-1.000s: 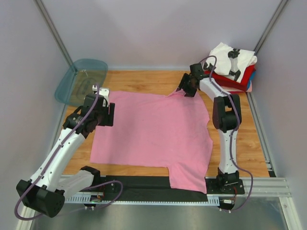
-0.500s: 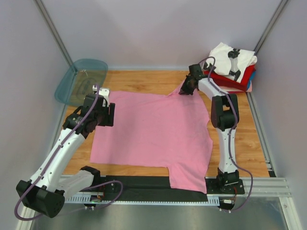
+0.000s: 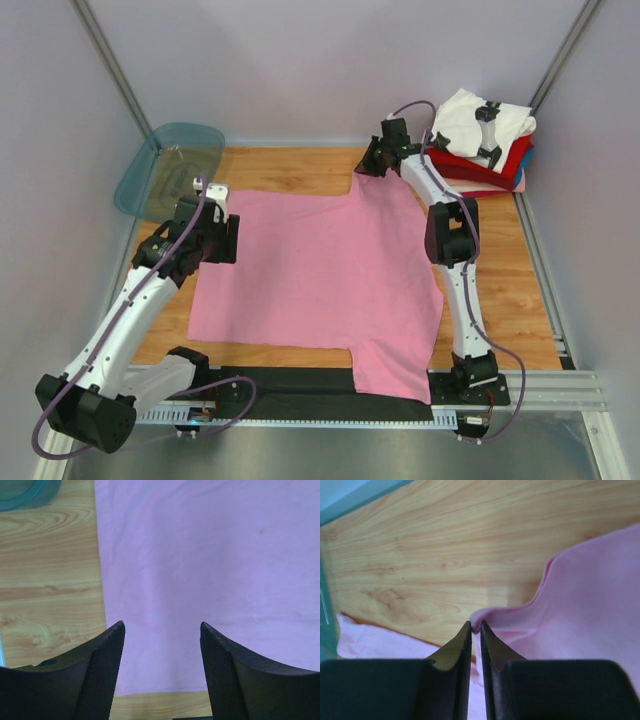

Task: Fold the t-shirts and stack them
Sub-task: Flatten the tshirt out, then fold the tshirt

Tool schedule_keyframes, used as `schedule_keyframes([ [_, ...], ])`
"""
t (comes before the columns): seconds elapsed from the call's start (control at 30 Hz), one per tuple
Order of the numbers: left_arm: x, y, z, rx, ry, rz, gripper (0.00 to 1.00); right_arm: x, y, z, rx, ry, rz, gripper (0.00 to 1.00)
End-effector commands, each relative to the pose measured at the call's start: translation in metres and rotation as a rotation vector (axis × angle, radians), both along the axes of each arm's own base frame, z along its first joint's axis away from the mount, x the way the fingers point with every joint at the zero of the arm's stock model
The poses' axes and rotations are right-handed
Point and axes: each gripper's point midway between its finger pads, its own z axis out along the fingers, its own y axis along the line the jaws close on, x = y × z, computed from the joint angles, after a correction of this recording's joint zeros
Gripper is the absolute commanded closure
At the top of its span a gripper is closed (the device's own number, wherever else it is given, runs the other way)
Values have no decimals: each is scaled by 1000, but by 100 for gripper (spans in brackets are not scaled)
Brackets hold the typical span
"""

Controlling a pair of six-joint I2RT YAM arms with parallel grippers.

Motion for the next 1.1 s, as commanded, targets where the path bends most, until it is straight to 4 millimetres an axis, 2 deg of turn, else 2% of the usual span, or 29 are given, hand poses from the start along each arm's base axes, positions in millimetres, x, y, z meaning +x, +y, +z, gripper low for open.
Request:
schedule_keyframes([
  [0.0,6,-3,3,-20,-20,-11,32,19,23,3,60,-66,52,84],
  [0.03,6,-3,3,-19,-18,-9,32,21,25,-6,71,-58,51,72],
  [0.07,6,-3,2,-16,-15,-9,32,26,28,-6,86,-79,54,65],
  [0.1,7,-2,2,-16,-17,-7,32,30,28,-3,96,-96,54,51],
  [0.2,7,-1,0,-13,-11,-2,32,40,34,9,128,-161,70,22],
  [0.33,8,1,-2,-4,-5,7,32,48,24,56,131,-262,61,18],
  [0.37,8,2,-2,-1,-4,9,32,49,21,92,128,-335,66,18],
  [0.43,9,2,-4,5,2,12,32,48,12,123,114,-400,61,16],
  [0.47,11,3,-4,9,4,16,32,41,11,154,114,-449,70,16],
  [0.5,11,3,-5,12,8,19,32,37,8,166,94,-476,86,13],
  [0.57,12,4,-9,22,22,26,33,23,5,185,78,-476,103,12],
  [0.6,10,4,-11,23,38,28,33,8,3,218,71,-517,116,11],
  [0.67,5,1,-12,1,66,65,34,-14,-1,226,59,-497,125,11],
  [0.7,-4,-5,-15,2,91,58,34,-44,-6,236,56,-487,128,11],
  [0.77,-18,-19,-20,-90,116,100,32,-73,-12,234,46,-496,131,10],
  [0.8,-24,-26,-25,-135,138,103,32,-98,-14,181,31,-389,138,10],
  [0.83,-31,-33,-32,-199,172,148,31,-120,-15,216,54,-482,144,9],
  [0.87,-41,-29,-46,-208,206,199,31,-134,-15,210,62,-473,151,9],
  [0.9,-51,-20,-54,-210,227,278,31,-157,-14,164,56,-375,165,9],
  [0.93,-63,-6,-79,-251,263,419,28,-175,-11,180,90,-410,181,9],
  [0.97,-70,-11,-76,-388,245,429,28,-189,-10,165,101,-379,194,9],
  [1.0,-64,-13,-77,-487,207,450,28,-202,-6,160,118,-370,207,9],
  [1.03,-67,-13,-81,-562,207,497,28,-217,-5,135,128,-328,218,9],
  [1.07,-72,-7,-92,-586,215,545,27,-228,-2,141,147,-344,229,9],
])
